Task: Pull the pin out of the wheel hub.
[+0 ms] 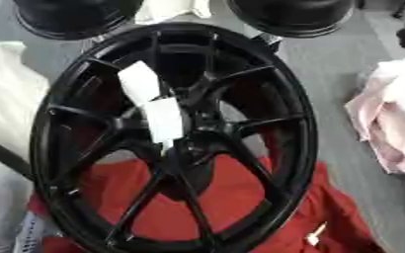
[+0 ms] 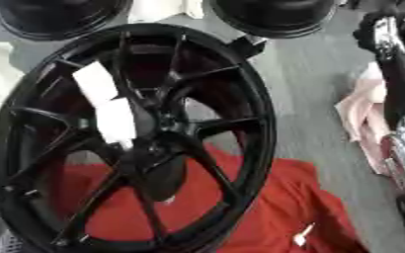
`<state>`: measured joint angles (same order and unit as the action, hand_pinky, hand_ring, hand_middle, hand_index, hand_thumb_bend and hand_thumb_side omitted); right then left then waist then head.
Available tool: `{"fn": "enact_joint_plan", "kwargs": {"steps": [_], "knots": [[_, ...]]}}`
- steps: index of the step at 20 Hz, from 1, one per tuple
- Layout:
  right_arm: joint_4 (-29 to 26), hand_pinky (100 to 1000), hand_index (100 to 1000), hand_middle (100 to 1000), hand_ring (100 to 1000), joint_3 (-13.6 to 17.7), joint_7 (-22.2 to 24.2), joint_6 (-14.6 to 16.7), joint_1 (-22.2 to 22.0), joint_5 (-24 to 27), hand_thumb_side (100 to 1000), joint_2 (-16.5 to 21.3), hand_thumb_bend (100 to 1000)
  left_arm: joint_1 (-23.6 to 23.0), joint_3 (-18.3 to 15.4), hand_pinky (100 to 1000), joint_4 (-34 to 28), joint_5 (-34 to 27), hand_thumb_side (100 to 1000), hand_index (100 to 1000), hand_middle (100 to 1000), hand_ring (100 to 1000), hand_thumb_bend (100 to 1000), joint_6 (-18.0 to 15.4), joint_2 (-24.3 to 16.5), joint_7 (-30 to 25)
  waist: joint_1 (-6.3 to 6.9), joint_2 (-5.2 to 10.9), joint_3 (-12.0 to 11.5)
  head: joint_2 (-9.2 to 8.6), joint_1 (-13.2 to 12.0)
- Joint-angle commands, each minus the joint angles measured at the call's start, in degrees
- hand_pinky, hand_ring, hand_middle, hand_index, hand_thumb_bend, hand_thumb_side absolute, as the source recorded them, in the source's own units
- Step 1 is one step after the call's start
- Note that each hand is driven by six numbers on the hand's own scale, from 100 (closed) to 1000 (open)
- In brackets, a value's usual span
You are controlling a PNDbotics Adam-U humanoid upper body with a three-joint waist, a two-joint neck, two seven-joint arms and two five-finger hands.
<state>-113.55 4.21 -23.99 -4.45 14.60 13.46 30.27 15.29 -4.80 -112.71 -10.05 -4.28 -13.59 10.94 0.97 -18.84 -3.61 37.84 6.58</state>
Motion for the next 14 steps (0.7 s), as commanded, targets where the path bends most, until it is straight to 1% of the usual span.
{"fn": "enact_joint_plan", "kwargs": {"steps": [1, 5, 8, 12, 14], "knots": [[-1.0, 763, 624, 594, 679, 0.3, 0.2, 0.1, 0.4, -0.2, 610, 0.8, 100, 0.3, -0.1, 832, -0.7, 0.3, 808, 880, 664, 751, 100, -0.1, -0.5, 0.1, 0.03, 1.37, 0.0, -0.81, -0.1], [-1.0, 763, 624, 594, 679, 0.3, 0.2, 0.1, 0.3, -0.2, 614, 0.8, 100, 0.4, -0.1, 832, -0.7, 0.6, 803, 880, 665, 751, 100, -0.1, -0.9, -0.1, 0.08, 1.39, 0.1, -0.71, -0.1], [-1.0, 763, 624, 594, 679, 0.3, 0.2, 0.0, 0.2, -0.2, 614, 0.9, 100, 1.2, -0.2, 832, -1.1, 1.4, 783, 880, 666, 750, 100, 0.1, -2.9, -0.2, 0.15, 1.41, 0.2, -0.54, 0.1], [-1.0, 764, 624, 594, 679, 0.2, 0.3, 0.0, 0.0, -0.3, 617, 1.2, 100, 4.1, 0.1, 830, -1.8, 3.0, 747, 877, 668, 750, 100, 0.4, -8.5, -1.2, 0.37, 1.50, 0.2, -0.15, 0.2], [-1.0, 764, 624, 594, 679, 0.1, 0.3, -0.1, -0.1, -0.3, 617, 1.4, 100, 5.7, 0.8, 830, -1.9, 3.8, 735, 876, 669, 750, 100, 0.7, -12.3, -2.2, 0.47, 1.49, 0.2, 0.12, 0.2]]}}
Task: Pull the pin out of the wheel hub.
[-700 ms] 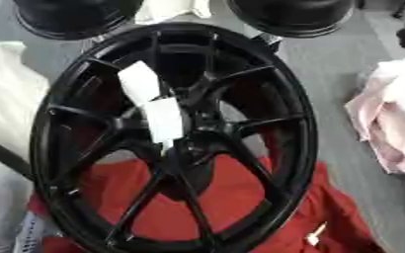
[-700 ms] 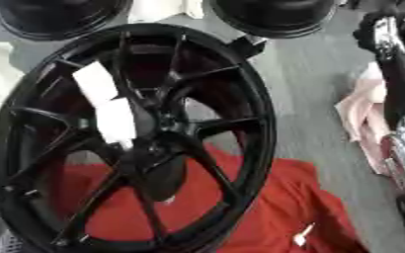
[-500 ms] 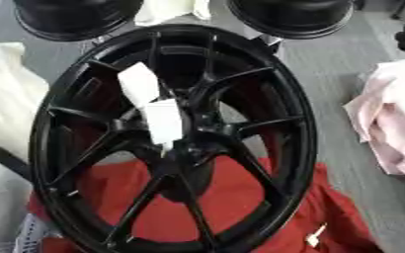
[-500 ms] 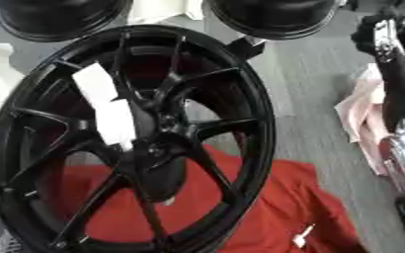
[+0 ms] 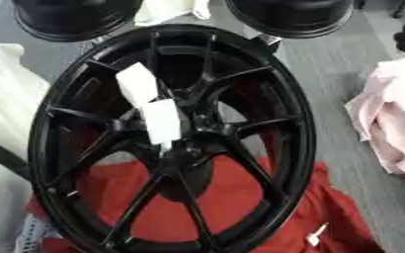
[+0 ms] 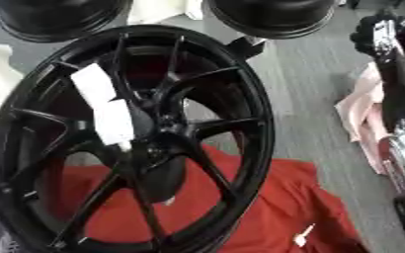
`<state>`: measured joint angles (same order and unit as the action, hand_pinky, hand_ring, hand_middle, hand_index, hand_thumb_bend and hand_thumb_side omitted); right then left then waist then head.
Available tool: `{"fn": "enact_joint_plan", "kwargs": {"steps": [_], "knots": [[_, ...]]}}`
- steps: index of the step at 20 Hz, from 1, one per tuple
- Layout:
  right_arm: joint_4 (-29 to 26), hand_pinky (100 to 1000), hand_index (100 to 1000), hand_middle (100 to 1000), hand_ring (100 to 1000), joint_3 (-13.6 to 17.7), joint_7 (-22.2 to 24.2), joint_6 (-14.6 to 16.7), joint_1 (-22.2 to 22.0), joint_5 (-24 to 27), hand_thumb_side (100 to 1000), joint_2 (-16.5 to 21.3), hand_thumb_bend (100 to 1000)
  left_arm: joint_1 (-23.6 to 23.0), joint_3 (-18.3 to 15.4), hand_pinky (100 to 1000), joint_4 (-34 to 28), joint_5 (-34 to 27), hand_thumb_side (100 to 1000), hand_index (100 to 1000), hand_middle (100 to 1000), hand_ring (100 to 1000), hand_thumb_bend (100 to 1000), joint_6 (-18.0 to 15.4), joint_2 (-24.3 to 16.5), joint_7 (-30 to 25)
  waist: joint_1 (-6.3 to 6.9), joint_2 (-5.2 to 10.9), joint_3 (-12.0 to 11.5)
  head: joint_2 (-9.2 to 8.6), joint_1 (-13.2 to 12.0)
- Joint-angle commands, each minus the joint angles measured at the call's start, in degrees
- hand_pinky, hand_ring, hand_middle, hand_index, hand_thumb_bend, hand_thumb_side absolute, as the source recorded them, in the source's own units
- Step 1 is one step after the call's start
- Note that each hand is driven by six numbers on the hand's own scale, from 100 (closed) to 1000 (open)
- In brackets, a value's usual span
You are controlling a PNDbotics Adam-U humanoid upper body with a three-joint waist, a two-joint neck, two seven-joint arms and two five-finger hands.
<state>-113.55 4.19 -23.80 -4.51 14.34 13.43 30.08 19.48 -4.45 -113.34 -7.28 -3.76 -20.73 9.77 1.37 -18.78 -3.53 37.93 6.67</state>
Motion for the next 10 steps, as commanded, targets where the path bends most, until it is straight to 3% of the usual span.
{"fn": "enact_joint_plan", "kwargs": {"steps": [1, 10], "knots": [[-1.0, 764, 624, 595, 679, 0.2, 0.2, 0.0, 0.1, -0.3, 617, 1.7, 100, 2.4, 1.0, 829, -1.2, 1.6, 727, 876, 670, 750, 100, 0.4, -7.3, -1.8, 0.11, 1.43, 0.2, 0.25, 0.1], [-1.0, 764, 624, 595, 679, 0.0, 0.2, -0.3, -0.6, -0.6, 623, 2.3, 100, 12.1, 4.5, 825, -1.2, 8.1, 662, 865, 684, 755, 100, 1.7, -23.3, -11.5, 0.55, 1.37, 0.4, 1.06, 0.4]]}}
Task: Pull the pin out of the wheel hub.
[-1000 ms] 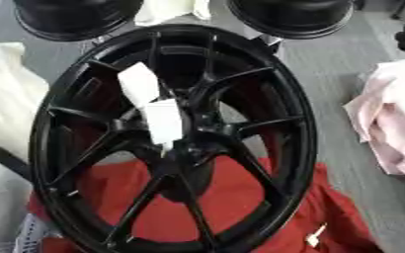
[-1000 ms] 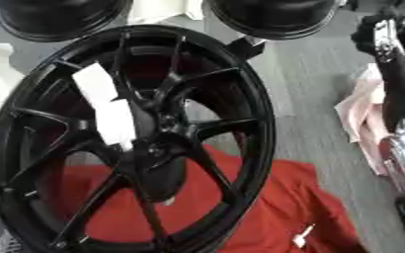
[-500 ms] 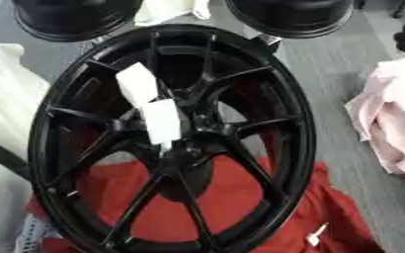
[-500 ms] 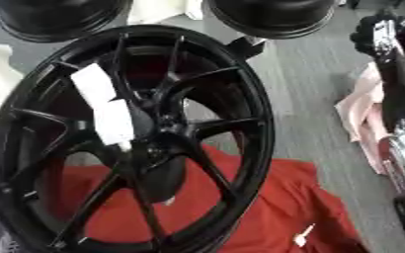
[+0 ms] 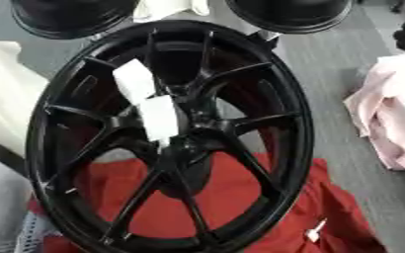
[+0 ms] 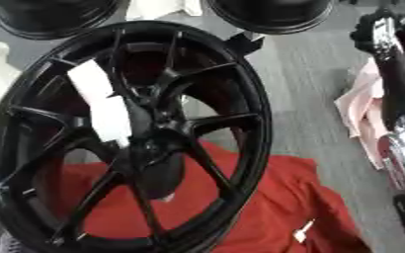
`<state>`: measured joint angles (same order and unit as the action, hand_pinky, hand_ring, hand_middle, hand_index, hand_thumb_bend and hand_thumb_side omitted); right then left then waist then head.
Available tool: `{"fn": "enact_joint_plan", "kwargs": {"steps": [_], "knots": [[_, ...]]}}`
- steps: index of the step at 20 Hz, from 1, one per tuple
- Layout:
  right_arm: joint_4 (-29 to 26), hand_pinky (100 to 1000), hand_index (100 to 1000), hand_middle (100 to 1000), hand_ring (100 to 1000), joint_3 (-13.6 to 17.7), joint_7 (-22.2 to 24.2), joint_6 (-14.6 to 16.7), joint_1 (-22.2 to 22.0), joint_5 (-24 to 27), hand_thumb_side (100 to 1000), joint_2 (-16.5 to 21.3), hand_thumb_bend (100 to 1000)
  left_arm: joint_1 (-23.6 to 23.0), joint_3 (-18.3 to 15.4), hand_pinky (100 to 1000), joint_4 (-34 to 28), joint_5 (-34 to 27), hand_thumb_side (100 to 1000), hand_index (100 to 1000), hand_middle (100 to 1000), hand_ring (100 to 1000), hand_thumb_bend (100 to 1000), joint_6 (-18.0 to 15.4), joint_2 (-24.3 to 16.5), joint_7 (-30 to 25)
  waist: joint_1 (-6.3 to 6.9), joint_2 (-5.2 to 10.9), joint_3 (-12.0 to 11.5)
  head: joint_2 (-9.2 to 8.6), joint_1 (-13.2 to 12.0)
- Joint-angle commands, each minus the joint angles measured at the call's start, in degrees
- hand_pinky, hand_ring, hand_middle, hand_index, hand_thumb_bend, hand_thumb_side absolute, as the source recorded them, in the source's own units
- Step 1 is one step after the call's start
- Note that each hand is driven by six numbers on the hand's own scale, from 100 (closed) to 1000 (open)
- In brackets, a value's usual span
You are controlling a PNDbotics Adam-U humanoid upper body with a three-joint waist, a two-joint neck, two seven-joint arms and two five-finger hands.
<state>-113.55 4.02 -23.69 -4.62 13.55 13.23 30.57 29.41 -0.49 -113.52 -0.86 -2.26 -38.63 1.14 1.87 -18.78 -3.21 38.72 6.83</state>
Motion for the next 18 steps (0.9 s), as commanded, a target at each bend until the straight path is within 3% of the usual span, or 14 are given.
{"fn": "enact_joint_plan", "kwargs": {"steps": [1, 9, 18], "knots": [[-1.0, 764, 624, 595, 679, 0.1, 0.1, -0.2, 0.2, -0.4, 624, 1.9, 100, 3.6, 1.2, 824, -1.0, 2.3, 655, 862, 688, 757, 100, 0.3, -7.2, -4.6, 0.13, 1.38, 0.1, 0.36, 0.3], [-1.0, 764, 624, 595, 679, -0.1, 0.2, -0.5, -0.5, -0.6, 630, 2.4, 100, 16.0, 8.2, 824, 2.5, 5.3, 640, 854, 718, 771, 100, -1.9, -17.2, -23.4, 0.41, 1.34, 0.5, 0.65, 0.9], [-1.0, 764, 624, 595, 679, -0.4, 0.3, -0.8, -1.4, -0.9, 635, 3.1, 100, 29.3, 17.1, 835, 6.2, 8.4, 662, 857, 752, 795, 100, -3.1, -16.0, -45.4, 0.96, 1.36, 0.3, 0.80, 1.4]]}}
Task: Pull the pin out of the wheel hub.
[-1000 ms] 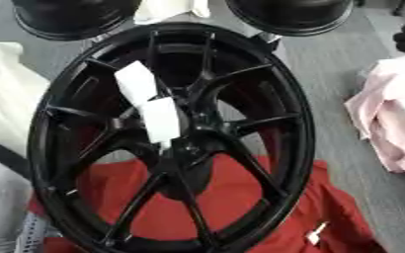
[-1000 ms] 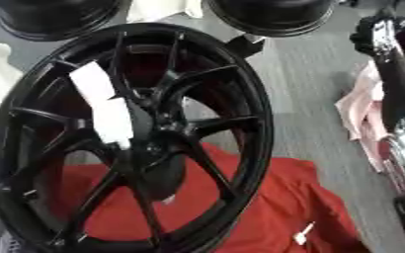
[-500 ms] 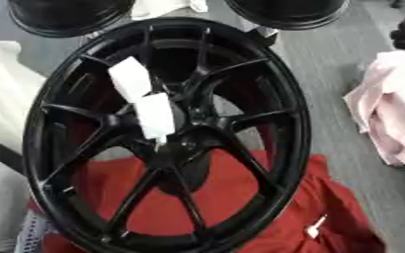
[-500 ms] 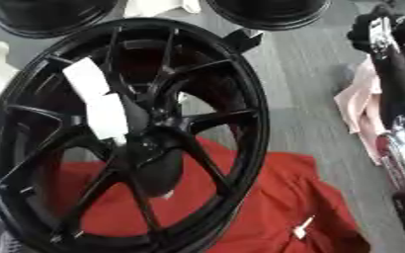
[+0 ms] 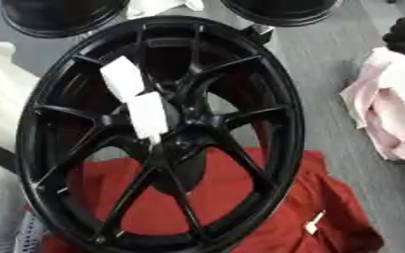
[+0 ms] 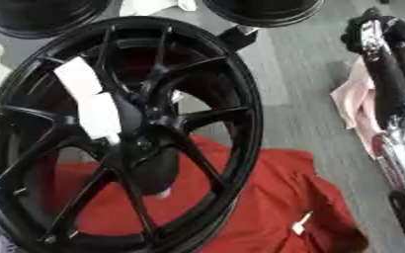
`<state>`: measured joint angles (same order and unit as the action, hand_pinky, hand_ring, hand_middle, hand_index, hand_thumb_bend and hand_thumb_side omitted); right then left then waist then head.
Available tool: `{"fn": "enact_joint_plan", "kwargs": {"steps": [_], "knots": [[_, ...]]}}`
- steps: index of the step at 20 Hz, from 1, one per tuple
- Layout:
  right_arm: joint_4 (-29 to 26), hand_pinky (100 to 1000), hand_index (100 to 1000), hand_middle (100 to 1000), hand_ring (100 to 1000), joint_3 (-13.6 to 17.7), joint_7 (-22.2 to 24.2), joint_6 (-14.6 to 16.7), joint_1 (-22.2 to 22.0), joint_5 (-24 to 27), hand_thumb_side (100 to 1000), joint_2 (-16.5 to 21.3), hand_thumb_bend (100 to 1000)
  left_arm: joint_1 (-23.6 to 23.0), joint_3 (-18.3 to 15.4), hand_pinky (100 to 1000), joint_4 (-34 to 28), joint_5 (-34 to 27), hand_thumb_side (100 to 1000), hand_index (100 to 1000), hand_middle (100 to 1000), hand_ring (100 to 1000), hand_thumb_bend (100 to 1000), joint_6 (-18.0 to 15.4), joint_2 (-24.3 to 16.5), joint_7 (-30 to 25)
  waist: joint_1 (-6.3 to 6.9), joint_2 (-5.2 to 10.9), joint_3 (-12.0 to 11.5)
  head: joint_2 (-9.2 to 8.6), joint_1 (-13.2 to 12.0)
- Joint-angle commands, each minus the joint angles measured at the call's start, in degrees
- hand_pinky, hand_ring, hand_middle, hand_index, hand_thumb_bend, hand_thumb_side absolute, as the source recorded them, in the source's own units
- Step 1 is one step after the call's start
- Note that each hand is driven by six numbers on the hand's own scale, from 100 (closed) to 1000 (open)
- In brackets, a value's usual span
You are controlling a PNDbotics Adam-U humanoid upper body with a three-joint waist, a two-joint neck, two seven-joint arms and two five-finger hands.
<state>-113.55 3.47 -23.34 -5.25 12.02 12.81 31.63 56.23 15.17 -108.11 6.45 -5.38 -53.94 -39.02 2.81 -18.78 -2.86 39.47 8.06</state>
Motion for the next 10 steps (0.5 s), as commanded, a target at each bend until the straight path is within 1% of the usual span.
{"fn": "enact_joint_plan", "kwargs": {"steps": [1, 2, 4, 5, 7, 10], "knots": [[-1.0, 764, 624, 595, 679, 0.1, 0.0, -0.2, 0.1, -0.5, 635, 2.1, 100, 3.7, 2.3, 839, 1.3, 1.5, 682, 861, 757, 797, 100, 0.1, -0.2, -7.7, 0.10, 1.37, 0.0, 0.10, 0.2], [-1.0, 764, 624, 595, 679, 0.1, 0.0, -0.2, 0.1, -0.5, 635, 2.2, 100, 4.8, 3.3, 841, 1.8, 1.7, 693, 862, 759, 795, 100, 0.2, 0.3, -10.2, 0.18, 1.37, 0.0, 0.14, 0.2], [-1.0, 764, 624, 595, 679, 0.0, 0.1, -0.2, 0.0, -0.6, 636, 2.4, 100, 6.8, 6.0, 844, 2.8, 1.8, 716, 862, 761, 797, 100, 0.4, 1.1, -12.3, 0.35, 1.36, 0.1, 0.25, 0.3], [-1.0, 764, 624, 595, 679, 0.0, 0.1, -0.3, 0.0, -0.6, 636, 2.4, 100, 7.6, 7.5, 846, 3.5, 2.1, 748, 863, 763, 799, 100, 0.6, 1.4, -12.6, 0.43, 1.35, 0.2, 0.28, 0.3], [-1.0, 764, 623, 595, 679, -0.1, 0.2, -0.3, 0.1, -0.6, 637, 2.5, 100, 9.1, 10.3, 849, 5.1, 3.3, 772, 863, 764, 800, 100, 1.0, 2.2, -12.9, 0.59, 1.34, 0.3, 0.37, 0.3], [-1.0, 764, 623, 595, 679, -0.2, 0.3, -0.3, 0.2, -0.6, 639, 2.6, 100, 10.9, 12.3, 850, 7.0, 3.9, 782, 865, 766, 801, 100, 0.7, 3.6, -12.9, 0.75, 1.27, 0.5, 0.38, 0.3]]}}
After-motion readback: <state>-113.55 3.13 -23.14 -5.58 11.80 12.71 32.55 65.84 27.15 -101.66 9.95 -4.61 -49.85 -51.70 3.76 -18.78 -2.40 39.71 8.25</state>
